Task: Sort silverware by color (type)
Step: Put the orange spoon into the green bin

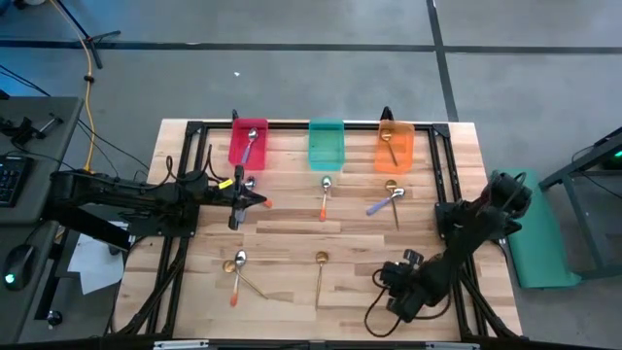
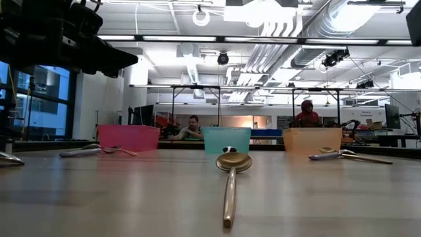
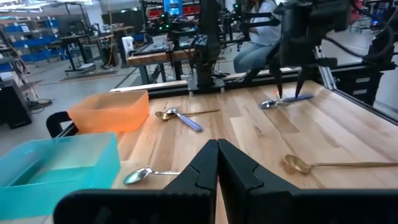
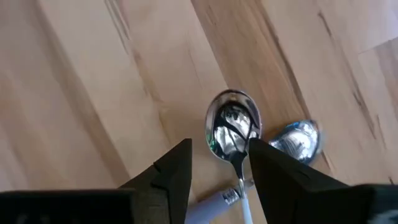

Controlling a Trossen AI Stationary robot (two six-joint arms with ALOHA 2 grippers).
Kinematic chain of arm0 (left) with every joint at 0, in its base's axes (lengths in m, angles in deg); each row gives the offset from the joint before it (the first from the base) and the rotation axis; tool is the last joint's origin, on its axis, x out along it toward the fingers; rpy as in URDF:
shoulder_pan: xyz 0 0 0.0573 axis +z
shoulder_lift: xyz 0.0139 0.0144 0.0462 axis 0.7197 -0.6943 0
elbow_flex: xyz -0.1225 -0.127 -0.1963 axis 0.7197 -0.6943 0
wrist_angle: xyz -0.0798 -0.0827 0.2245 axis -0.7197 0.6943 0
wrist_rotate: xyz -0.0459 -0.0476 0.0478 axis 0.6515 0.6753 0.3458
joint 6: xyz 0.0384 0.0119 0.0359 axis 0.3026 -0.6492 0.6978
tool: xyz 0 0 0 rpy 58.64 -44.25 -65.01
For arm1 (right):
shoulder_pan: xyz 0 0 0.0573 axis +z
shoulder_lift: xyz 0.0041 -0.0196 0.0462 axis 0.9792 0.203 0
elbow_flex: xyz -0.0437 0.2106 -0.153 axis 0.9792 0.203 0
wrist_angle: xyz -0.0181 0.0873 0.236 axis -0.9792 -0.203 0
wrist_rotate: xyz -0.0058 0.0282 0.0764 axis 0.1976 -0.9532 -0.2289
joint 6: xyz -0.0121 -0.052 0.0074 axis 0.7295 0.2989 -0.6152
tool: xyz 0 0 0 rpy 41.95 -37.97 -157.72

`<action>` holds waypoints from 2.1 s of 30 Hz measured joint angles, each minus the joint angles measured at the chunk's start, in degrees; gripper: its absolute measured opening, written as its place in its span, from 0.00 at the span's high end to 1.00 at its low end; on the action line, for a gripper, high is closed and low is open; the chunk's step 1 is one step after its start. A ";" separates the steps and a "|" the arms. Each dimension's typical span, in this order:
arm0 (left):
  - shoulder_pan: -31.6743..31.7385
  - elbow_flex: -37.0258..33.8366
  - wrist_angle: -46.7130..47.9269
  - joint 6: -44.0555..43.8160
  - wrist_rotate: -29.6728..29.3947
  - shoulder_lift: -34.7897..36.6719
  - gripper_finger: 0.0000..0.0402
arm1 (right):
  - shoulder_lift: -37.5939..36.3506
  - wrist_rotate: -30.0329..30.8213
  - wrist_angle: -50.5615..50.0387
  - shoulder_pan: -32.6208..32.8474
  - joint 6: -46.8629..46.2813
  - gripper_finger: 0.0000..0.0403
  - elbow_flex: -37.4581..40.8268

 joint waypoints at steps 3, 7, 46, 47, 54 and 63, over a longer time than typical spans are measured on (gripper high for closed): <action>0.00 0.00 0.15 -0.47 0.03 0.00 1.00 | 1.82 -0.81 -0.07 -0.28 0.04 0.64 -0.71; 0.00 0.00 0.19 -1.34 0.04 0.00 1.00 | 2.76 -0.83 0.08 -0.94 -0.12 0.64 -0.86; 0.01 0.00 1.30 -4.19 0.17 0.00 1.00 | 2.91 -8.13 -2.71 -4.81 -0.52 0.61 -0.84; 0.01 0.00 1.39 -4.19 0.17 0.00 1.00 | 3.14 -8.11 -2.74 -4.55 0.26 0.62 -0.86; 0.00 0.00 1.80 -4.19 0.02 0.00 1.00 | 5.71 -8.31 -2.75 -4.13 7.57 0.71 -1.08; 0.02 0.00 1.87 -4.21 0.00 0.00 1.00 | 5.94 -8.75 -2.00 -4.24 9.95 0.85 -0.97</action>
